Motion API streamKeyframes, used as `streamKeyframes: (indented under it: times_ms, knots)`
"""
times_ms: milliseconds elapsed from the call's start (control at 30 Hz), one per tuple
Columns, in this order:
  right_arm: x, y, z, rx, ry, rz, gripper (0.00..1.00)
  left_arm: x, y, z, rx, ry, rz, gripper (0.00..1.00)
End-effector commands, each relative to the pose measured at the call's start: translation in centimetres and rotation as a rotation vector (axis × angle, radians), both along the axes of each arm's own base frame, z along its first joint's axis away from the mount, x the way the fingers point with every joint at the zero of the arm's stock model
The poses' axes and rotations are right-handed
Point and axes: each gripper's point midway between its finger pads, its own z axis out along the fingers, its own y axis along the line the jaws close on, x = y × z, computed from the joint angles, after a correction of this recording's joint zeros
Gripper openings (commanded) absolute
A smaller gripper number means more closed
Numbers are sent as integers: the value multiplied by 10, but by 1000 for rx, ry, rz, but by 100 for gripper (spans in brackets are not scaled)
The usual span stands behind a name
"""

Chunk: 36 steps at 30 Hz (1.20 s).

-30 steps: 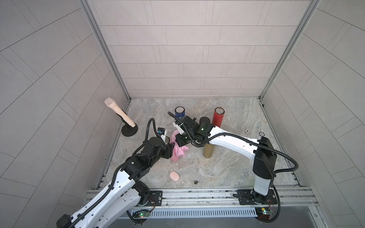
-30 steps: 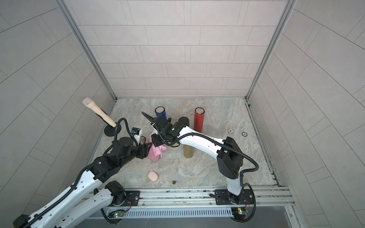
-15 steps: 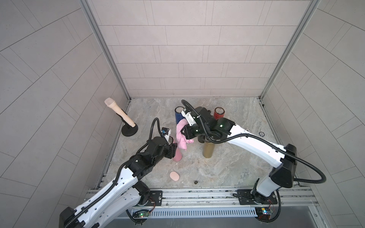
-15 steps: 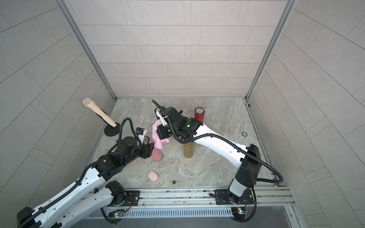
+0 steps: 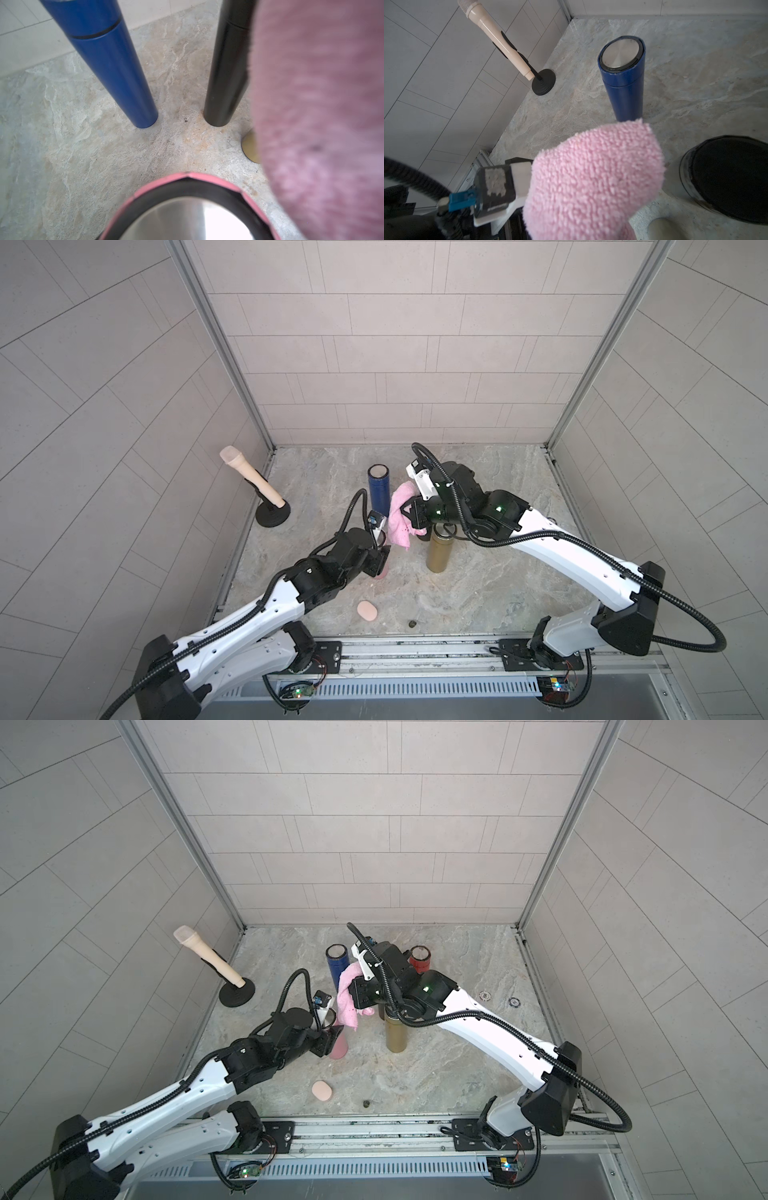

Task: Wipe the surface of the thermos
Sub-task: Wipe the dirt from the surface of the thermos.

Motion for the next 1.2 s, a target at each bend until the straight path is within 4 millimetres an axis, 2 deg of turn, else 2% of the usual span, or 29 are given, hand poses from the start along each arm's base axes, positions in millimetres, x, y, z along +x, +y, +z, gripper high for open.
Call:
streamKeyframes:
  times_ms: [0,133,233,367,433,633,733,867,933,967,1000,1167]
  knots:
    - [-3,8,-6,35,64,19,0,2,0,-3,48,-20,10,30]
    - [-10,20,-17,46,129,78,0,1,1,-1,31,-33,15,33]
    - [-16,29,-22,71,168,124,0,1,2,2,17,-44,17,40]
    - [-24,36,-27,99,208,163,0,0,5,4,-8,-59,29,58]
    - [-29,38,-30,96,220,180,0,1,5,4,-12,-62,30,63]
    - [-39,51,-34,126,268,236,0,2,-2,3,-15,-58,7,66]
    - [-36,62,-38,146,295,253,0,1,-8,0,-29,-48,-14,58]
    - [-23,80,-37,190,312,255,0,-1,-13,-1,-40,-38,-38,39]
    - [-16,87,-30,215,292,256,0,0,-12,-2,-43,-37,-28,22]
    - [-12,89,-25,231,282,250,0,0,-11,-2,-45,-34,-25,4]
    - [-8,91,-23,240,278,241,0,0,-10,-1,-47,-34,-18,0]
    - [-1,96,-22,257,274,226,0,2,2,1,-53,-56,37,0]
